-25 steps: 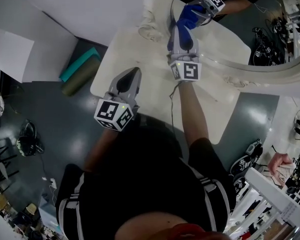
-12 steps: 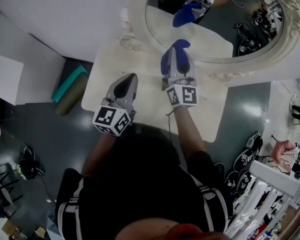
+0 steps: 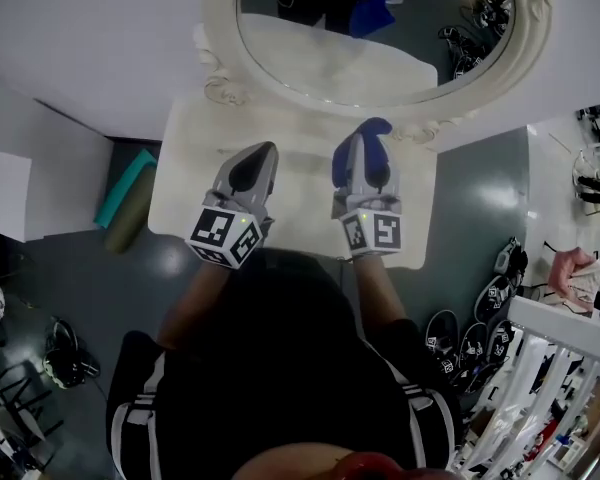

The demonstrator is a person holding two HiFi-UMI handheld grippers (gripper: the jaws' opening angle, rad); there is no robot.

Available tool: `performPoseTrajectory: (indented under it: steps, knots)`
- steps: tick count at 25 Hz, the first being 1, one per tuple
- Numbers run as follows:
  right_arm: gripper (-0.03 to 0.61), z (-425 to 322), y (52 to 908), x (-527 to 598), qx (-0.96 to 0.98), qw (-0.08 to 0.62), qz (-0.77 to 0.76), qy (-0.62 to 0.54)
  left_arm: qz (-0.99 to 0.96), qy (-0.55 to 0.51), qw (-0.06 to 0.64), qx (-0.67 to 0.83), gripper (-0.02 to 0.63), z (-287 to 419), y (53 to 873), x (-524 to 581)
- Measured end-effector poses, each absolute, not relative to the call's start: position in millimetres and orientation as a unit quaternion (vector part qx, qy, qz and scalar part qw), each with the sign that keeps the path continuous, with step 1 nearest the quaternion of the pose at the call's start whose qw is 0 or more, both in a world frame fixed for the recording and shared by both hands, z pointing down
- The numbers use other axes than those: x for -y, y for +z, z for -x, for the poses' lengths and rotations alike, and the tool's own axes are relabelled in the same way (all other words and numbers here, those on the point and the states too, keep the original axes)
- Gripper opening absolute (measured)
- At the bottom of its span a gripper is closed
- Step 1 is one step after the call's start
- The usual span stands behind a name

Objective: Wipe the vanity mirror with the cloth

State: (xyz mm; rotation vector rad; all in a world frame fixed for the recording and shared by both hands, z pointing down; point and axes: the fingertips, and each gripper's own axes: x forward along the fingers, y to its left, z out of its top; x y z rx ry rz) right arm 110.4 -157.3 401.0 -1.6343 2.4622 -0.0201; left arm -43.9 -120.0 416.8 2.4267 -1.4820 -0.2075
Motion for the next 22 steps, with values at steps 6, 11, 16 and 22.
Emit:
performPoseTrajectory:
  steps: [6, 11, 16, 22]
  knots:
    - [0.041, -155.1, 411.2, 127.7, -0.803, 0.08, 0.59, -0.018, -0.855, -0.061, 0.139, 0.497, 0.011, 12.4, 415.6, 120.9]
    - [0.041, -171.0, 430.0, 112.3, -0.788, 0.065, 0.612, -0.037, -0.858, -0.049, 0.143, 0.491, 0.011, -3.6, 426.1, 122.8]
    - [0.038, -176.3, 450.1, 106.1, -0.786, 0.052, 0.614, -0.046, -0.86, -0.04, 0.147, 0.487, 0.011, -13.5, 435.8, 121.7]
    - [0.038, -178.4, 456.9, 107.2, -0.787, 0.052, 0.612, -0.056, -0.859, -0.038, 0.147, 0.488, 0.009, -15.5, 437.3, 123.2]
